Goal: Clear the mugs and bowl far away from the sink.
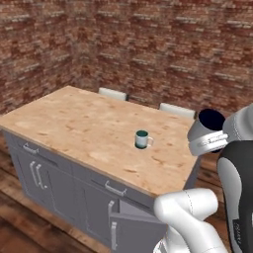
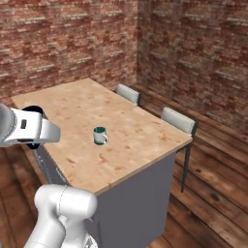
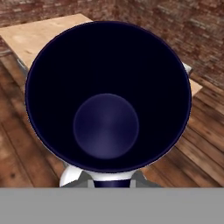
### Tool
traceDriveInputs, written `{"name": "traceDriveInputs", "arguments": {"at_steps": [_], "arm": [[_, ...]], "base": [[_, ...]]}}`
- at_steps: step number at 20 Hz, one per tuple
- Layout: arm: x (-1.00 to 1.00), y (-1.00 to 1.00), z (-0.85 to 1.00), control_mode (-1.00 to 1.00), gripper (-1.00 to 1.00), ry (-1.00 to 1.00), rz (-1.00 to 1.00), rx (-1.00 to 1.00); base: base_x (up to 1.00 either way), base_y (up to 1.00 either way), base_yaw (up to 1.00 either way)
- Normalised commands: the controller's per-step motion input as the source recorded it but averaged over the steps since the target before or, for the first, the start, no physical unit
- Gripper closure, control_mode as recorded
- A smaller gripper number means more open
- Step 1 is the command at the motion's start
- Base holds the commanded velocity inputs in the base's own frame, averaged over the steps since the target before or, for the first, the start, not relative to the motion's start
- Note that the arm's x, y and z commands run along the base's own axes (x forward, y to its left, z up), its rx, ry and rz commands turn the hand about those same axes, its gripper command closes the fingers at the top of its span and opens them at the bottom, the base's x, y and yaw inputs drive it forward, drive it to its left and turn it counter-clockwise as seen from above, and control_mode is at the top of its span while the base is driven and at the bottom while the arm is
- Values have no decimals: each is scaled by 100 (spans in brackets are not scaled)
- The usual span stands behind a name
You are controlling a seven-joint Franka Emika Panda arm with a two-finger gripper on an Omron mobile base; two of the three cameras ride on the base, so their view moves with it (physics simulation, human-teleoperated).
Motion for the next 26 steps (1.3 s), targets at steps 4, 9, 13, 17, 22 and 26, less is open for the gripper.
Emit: {"name": "traceDriveInputs", "arguments": {"at_steps": [4, 9, 13, 17, 22, 26], "arm": [[0, 0, 0, 100, 100, 0, 0, 0], [0, 0, 0, 100, 100, 0, 0, 0], [0, 0, 0, 100, 100, 0, 0, 0], [0, 16, -11, -100, 100, 10, 8, 0], [8, 16, -41, -100, 100, 14, 9, 0], [19, 6, -44, -100, 100, 13, 8, 0]], "base": [[0, 13, 14], [0, 14, 11], [1, 20, 8], [0, 2, 2], [0, 0, 0], [0, 0, 0]]}}
